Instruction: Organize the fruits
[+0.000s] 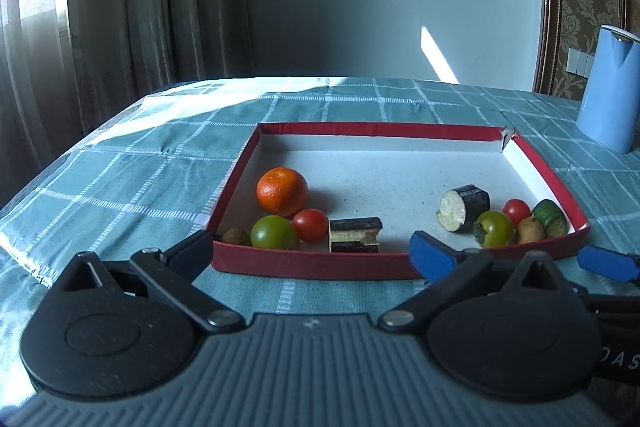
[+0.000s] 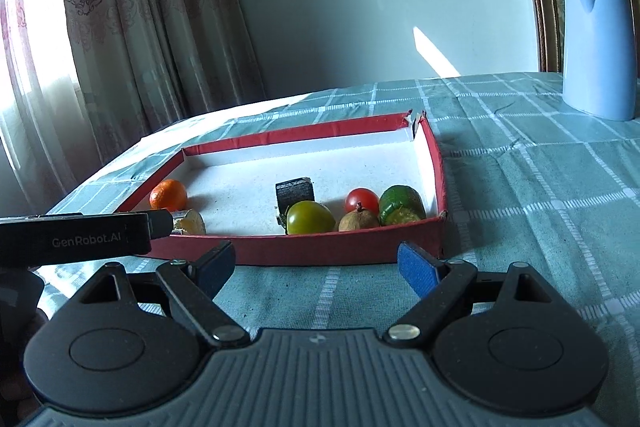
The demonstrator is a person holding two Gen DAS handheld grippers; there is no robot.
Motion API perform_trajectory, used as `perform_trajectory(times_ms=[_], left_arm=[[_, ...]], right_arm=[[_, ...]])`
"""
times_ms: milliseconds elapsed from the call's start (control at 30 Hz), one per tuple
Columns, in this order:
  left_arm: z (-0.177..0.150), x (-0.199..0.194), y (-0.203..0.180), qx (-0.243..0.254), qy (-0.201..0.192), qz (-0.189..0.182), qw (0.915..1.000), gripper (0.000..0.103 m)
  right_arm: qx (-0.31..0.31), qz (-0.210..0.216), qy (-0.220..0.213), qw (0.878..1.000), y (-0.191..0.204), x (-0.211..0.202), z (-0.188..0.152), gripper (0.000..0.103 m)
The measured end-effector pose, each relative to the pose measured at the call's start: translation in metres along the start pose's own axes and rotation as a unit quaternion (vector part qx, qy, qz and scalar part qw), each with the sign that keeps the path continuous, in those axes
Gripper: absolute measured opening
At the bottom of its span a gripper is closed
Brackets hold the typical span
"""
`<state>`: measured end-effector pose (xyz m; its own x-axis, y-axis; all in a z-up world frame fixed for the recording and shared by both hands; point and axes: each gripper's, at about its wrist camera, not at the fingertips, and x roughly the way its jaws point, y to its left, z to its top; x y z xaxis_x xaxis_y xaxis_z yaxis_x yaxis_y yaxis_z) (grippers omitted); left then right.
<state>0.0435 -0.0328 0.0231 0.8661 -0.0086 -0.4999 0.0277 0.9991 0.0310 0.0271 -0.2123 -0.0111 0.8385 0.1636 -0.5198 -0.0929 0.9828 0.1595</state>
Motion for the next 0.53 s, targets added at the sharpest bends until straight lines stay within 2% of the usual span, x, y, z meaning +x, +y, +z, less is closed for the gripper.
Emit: perform_trajectory(times_ms=[100,233,433,533], left_arm=[[-0.004,-0.007,0.008,-0.012,0.002,0.012,0.9999,0.103],[-0.010,-0.012,0.023,-0.025,0.010,0.009,0.9996,0.103],[-0.018,-0.020,0.034,-0.022,-0.004,0.037,0.9991,0.103],[-0.020,-0.022,0.039,-0.028,-0.005,0.034,0.9990,0.103]], right_arm=[[-0.016,-0.006,-0.003,1.000,0.012,0.000,-0.001,0.089],[-0.021,-0.011,-0.022,0.999,0.020,-0.003,-0.001,0.089],[-0.030,-0.021,-0.036,0.999,0.029,-0.006,-0.002,0.089],[-0.035,-0.020,-0.038,0.998,0.032,-0.008,-0.003,0.089]])
